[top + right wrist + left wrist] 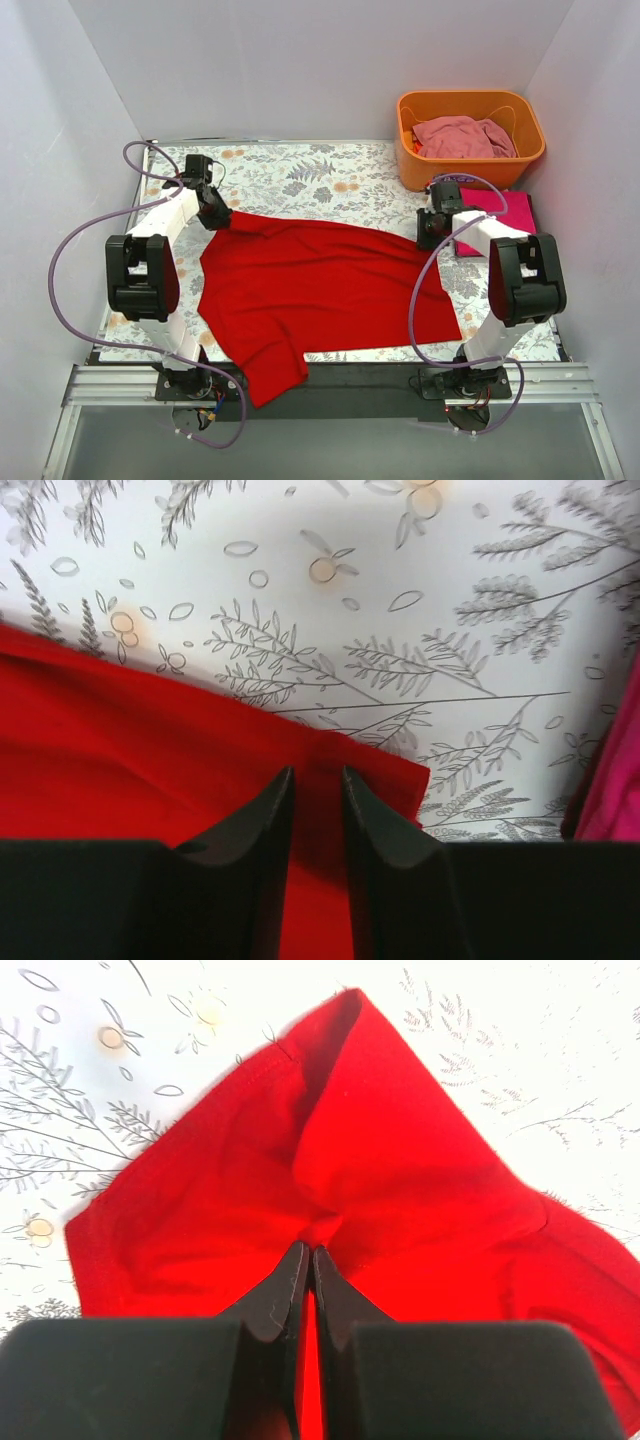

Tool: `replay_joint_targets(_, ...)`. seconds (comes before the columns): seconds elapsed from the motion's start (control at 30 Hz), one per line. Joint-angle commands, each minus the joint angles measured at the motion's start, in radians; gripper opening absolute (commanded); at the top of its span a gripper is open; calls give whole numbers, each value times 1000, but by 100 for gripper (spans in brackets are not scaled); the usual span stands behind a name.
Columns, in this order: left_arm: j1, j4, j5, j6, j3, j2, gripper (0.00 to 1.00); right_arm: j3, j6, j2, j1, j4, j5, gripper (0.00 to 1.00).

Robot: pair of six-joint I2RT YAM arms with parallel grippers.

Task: Fold and stack the t-shirts
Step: Flatten the tshirt out

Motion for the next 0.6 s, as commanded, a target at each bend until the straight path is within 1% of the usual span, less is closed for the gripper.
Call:
replay_joint_targets(0.0,6,-2,-20,0,17,-61,0,-19,47,-75,-63,94,-110,33)
replay_joint_targets(0.03,6,-3,-17,-1,17,-58,0,-17,44,-73,-85,103,-139,33)
replay_joint_targets(0.17,6,0,-5,-3,15,-51,0,-6,32,-43,-106,103,-187,32)
replay_joint_targets(0.37,6,1,-8,-1,17,-51,0,-48,35,-18,-108,106,-222,29)
replay_joint_targets(0.57,6,9,1,-3,6,-55,0,-51,30,16,-108,100,-243,31)
